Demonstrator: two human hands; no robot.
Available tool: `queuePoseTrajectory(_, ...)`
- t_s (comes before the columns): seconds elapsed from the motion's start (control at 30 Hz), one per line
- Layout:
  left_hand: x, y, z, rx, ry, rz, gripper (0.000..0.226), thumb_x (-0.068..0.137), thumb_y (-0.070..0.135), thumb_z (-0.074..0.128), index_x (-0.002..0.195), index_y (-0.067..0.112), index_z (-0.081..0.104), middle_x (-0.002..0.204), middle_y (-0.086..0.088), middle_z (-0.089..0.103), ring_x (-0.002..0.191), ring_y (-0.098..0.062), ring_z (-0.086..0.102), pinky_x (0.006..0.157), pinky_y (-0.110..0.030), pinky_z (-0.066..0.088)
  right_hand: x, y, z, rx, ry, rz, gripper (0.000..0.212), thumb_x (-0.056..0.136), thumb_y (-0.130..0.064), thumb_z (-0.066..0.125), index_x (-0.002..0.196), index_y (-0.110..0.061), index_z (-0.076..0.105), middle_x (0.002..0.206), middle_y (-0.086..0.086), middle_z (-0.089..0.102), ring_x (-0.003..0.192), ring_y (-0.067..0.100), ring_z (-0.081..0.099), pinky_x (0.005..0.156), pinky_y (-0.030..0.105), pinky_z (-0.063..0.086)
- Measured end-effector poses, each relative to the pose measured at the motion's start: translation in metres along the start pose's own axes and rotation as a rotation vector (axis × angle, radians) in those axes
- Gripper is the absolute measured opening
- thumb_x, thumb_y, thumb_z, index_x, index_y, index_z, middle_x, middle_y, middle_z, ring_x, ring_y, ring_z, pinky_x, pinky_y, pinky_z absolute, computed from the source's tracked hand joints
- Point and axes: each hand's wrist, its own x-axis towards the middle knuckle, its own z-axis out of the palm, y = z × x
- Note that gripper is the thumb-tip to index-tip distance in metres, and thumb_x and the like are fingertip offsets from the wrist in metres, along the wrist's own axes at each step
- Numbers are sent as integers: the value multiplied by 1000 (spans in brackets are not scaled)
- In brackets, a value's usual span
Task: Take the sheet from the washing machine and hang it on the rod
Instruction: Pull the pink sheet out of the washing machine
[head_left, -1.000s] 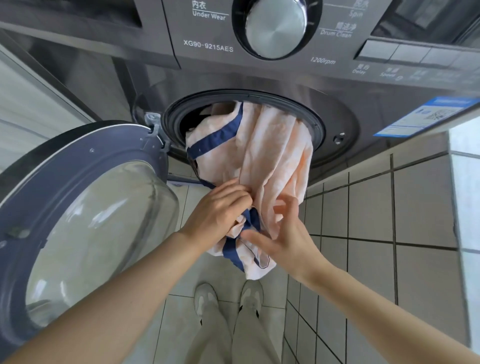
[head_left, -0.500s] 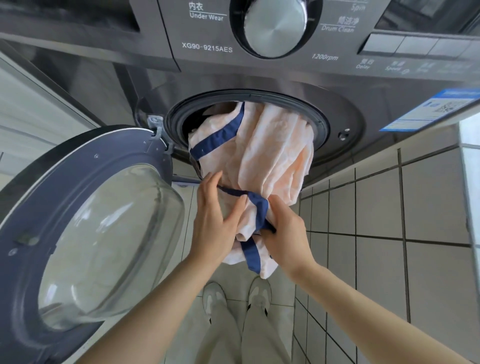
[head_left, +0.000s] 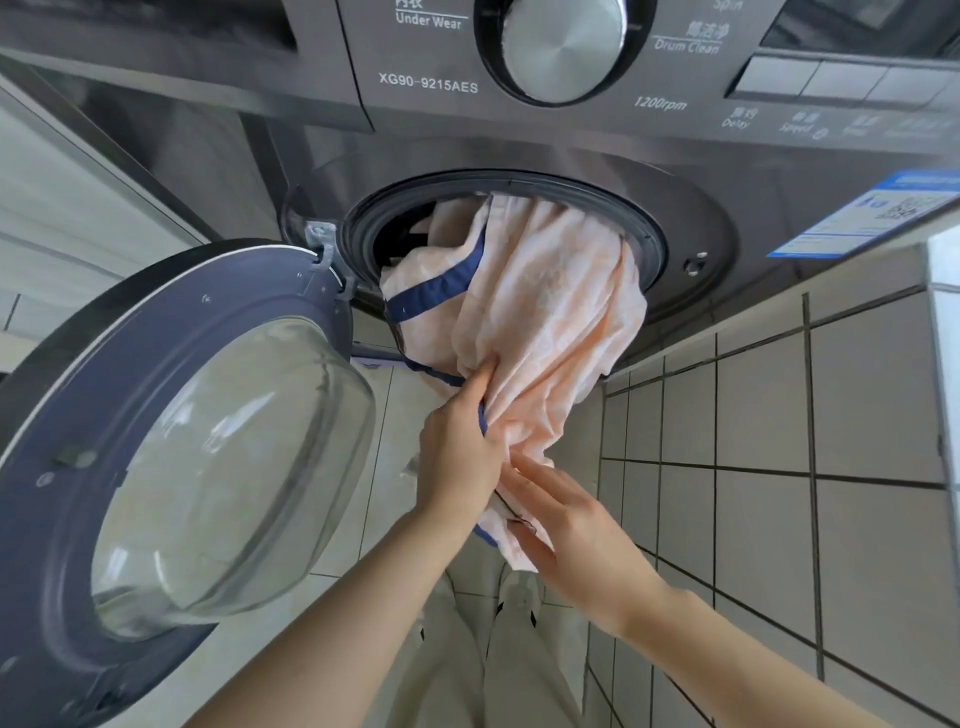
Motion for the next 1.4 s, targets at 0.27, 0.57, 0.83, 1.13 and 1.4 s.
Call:
queuePoseTrajectory(0.27,-13,-17,-5,406,84,480,57,70,8,30,110,13,70,89,0,71,51,-25,60,41,-26,45,53,16,-74,-414,344,0,76,76,10,57,144,-17,39,144,13,38,131,38,34,108,43,36)
queuePoseTrajectory(0.57,-18,-52,-41,558,121,776,46,69,-6,40,98,8,73,96,-2,72,65,-18,63,54,-25,50,136,39,-87,-798,159,9,72,84,-13,63,145,-35,31,160,8,10,139,55,7,110,68,16)
queuePoseTrajectory(0.83,-9,-52,-78,557,103,747,53,87,-2,23,102,9,73,106,-1,70,79,-20,65,67,-31,52,94,36,-65,-623,123,-258,48,73,4,49,116,-10,66,126,6,60,122,55,42,87,66,43)
queuePoseTrajectory(1.13,4,-28,-69,426,79,847,28,90,-4,46,93,4,72,101,-6,69,78,-25,62,74,-35,53,59,23,-60,-499,11,-243,89,45,3,82,125,-17,49,109,-1,57,109,28,56,80,38,56)
queuePoseTrajectory(1.4,8,-22,-46,403,12,954,21,89,-4,56,77,6,69,91,-4,68,72,-20,54,76,-34,51,114,19,-60,-709,-86,-286,95,87,-15,61,148,-48,-4,155,5,20,97,32,58,48,32,55)
